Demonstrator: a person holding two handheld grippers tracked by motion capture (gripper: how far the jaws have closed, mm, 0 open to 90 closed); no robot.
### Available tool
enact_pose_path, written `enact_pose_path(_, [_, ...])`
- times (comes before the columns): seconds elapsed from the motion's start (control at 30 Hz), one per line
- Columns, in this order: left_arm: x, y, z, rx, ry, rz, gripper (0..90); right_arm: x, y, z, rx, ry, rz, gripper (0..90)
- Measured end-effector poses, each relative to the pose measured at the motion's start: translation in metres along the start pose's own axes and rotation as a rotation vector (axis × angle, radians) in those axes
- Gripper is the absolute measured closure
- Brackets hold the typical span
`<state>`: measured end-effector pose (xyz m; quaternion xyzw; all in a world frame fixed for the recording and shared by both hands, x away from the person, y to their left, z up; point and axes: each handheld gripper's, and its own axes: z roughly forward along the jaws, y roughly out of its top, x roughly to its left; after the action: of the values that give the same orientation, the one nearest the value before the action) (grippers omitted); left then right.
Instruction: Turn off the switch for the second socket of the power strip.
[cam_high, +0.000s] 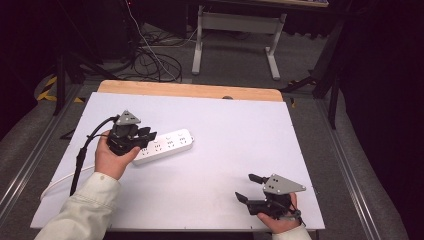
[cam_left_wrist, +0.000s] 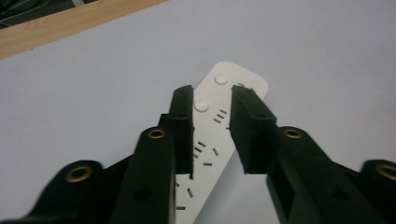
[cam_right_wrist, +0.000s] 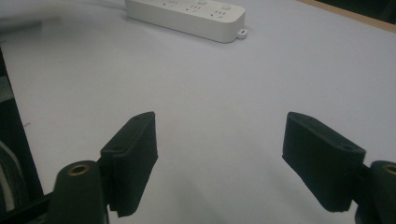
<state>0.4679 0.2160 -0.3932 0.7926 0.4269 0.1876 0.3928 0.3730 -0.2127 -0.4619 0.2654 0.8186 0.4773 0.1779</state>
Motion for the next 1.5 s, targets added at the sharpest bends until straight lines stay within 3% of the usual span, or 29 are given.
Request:
enact_pose_path(0.13, [0.000, 0.000, 0.004, 0.009, 0.012, 0.005, 82.4, 0.000, 0.000, 0.000, 0.000, 0.002, 0.002, 27.0])
enact_pose_path(0.3, [0.005, -0.001, 0.015, 0.043, 0.000, -0.038, 89.7, 0.000, 0.000, 0.000, 0.000, 0.003, 0.000, 27.0])
enact_pose_path(0.43, [0.007, -0.003, 0.022, 0.054, 0.025, -0.032, 90.0, 0.000, 0.000, 0.000, -0.001, 0.002, 0.000, 27.0])
enact_pose_path(0.53, [0.006, -0.004, 0.027, 0.057, 0.020, -0.046, 90.0, 0.000, 0.000, 0.000, -0.002, 0.005, 0.002, 27.0])
enact_pose_path(0.7, [0.007, -0.006, 0.033, 0.041, 0.025, -0.051, 90.0, 0.000, 0.000, -0.001, -0.002, 0.005, -0.001, 27.0])
enact_pose_path(0.87, [0.006, -0.010, 0.041, 0.015, 0.035, -0.084, 90.0, 0.000, 0.000, -0.001, -0.005, 0.007, 0.002, 26.9])
enact_pose_path(1.13, [0.010, -0.018, 0.054, 0.054, 0.085, -0.104, 90.0, 0.000, -0.001, 0.000, -0.003, 0.009, 0.000, 26.9])
enact_pose_path(1.5, [0.010, -0.021, 0.064, 0.088, 0.094, -0.085, 90.0, 0.000, -0.001, 0.000, -0.002, 0.014, 0.004, 26.9])
